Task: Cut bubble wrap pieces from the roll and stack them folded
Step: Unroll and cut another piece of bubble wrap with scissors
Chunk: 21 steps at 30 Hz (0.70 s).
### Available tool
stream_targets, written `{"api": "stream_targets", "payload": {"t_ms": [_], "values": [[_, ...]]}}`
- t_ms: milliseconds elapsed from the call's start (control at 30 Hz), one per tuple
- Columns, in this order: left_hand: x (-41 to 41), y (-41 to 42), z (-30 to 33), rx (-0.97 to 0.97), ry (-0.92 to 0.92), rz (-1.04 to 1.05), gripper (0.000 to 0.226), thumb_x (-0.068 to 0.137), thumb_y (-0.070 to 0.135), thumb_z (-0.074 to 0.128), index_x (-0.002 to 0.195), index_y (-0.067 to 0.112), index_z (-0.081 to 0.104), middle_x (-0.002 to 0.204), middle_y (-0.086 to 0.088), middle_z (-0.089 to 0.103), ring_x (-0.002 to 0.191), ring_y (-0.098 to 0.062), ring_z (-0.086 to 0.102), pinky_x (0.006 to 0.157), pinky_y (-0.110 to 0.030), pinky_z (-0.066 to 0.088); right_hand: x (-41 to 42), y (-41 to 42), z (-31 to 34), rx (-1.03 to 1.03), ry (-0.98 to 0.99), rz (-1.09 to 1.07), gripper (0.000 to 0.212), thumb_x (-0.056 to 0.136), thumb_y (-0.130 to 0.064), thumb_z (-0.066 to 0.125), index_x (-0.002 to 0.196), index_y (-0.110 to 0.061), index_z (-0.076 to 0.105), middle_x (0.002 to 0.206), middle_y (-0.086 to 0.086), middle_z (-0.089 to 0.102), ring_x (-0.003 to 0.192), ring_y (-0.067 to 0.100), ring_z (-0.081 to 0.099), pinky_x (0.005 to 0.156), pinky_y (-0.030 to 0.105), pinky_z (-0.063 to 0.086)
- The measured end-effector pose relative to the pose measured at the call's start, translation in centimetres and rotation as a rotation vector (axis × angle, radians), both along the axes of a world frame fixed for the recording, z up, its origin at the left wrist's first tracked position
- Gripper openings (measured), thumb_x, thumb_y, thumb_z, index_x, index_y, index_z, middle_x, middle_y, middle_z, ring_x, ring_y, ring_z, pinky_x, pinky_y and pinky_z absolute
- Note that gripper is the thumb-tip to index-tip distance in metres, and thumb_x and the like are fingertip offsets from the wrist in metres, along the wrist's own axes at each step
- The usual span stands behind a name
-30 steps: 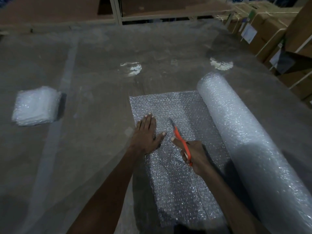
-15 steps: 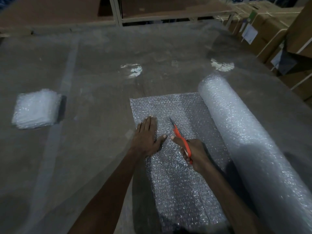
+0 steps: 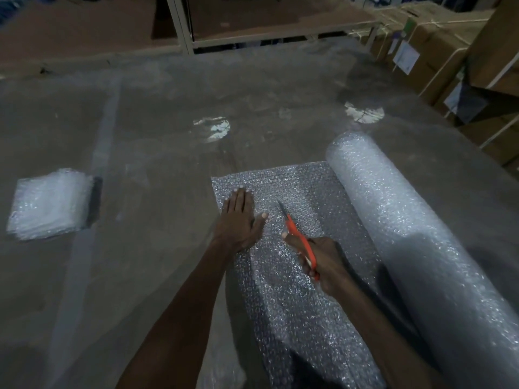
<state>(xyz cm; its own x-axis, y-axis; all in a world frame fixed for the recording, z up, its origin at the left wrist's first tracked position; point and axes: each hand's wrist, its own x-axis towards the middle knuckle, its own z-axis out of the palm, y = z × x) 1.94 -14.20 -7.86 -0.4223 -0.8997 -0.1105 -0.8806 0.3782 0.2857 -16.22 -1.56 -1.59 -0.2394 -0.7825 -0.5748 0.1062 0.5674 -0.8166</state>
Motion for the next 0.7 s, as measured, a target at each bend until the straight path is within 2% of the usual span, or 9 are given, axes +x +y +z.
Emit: {"api": "stream_targets", "payload": {"t_ms": [100,233,400,500,700], "values": [[0.0,0.0,-0.2,-0.007,0.007,0.006,0.084,0.099,0.064,0.01,0.158,0.005,0.0,0.166,-0.016,-0.007,0.153,-0.029,-0.011,0.123,-0.043,-0.007,-0.1,0.0,-0.3,0.005,-0.008,0.01,0.048,0.079,-0.035,0.087,0.095,0.008,0.071,0.052,0.005,0.056,0.037,0.012,0.042,0.038,0.019,0.031],[0.0,0.0,-0.3,-0.017,0.005,0.015,0.086,0.097,0.065,0.006,0.159,0.006,0.0,0.166,-0.015,-0.006,0.153,-0.028,-0.009,0.123,-0.042,-0.006,-0.2,0.1,-0.3,0.007,-0.034,0.011,0.038,0.079,-0.035,0.086,0.078,-0.003,0.066,0.046,0.001,0.052,0.033,0.011,0.037,0.038,0.02,0.029],[0.1,0.0,-0.5,-0.033,0.009,0.014,0.082,0.1,0.064,0.01,0.159,0.007,0.001,0.167,-0.015,-0.004,0.154,-0.027,-0.008,0.123,-0.041,-0.005,-0.1,-0.7,0.0,0.018,0.025,0.019,0.049,0.078,-0.041,0.085,0.085,0.005,0.071,0.051,0.005,0.058,0.035,0.012,0.042,0.039,0.019,0.033],[0.1,0.1,-0.5,-0.042,0.01,0.013,0.082,0.1,0.063,0.01,0.159,0.007,0.001,0.167,-0.015,-0.004,0.154,-0.028,-0.008,0.124,-0.042,-0.004,0.1,-1.3,0.0,0.011,-0.006,0.016,0.045,0.081,-0.035,0.084,0.089,0.007,0.069,0.052,0.006,0.056,0.035,0.012,0.042,0.037,0.019,0.032],[0.1,0.0,-0.4,-0.036,0.01,0.012,0.086,0.096,0.065,0.006,0.159,0.007,0.001,0.167,-0.014,-0.006,0.154,-0.027,-0.009,0.123,-0.041,-0.005,0.2,-1.7,0.0,0.025,0.015,0.023,0.043,0.08,-0.036,0.085,0.087,0.003,0.069,0.05,0.003,0.056,0.035,0.011,0.042,0.037,0.019,0.033]]}}
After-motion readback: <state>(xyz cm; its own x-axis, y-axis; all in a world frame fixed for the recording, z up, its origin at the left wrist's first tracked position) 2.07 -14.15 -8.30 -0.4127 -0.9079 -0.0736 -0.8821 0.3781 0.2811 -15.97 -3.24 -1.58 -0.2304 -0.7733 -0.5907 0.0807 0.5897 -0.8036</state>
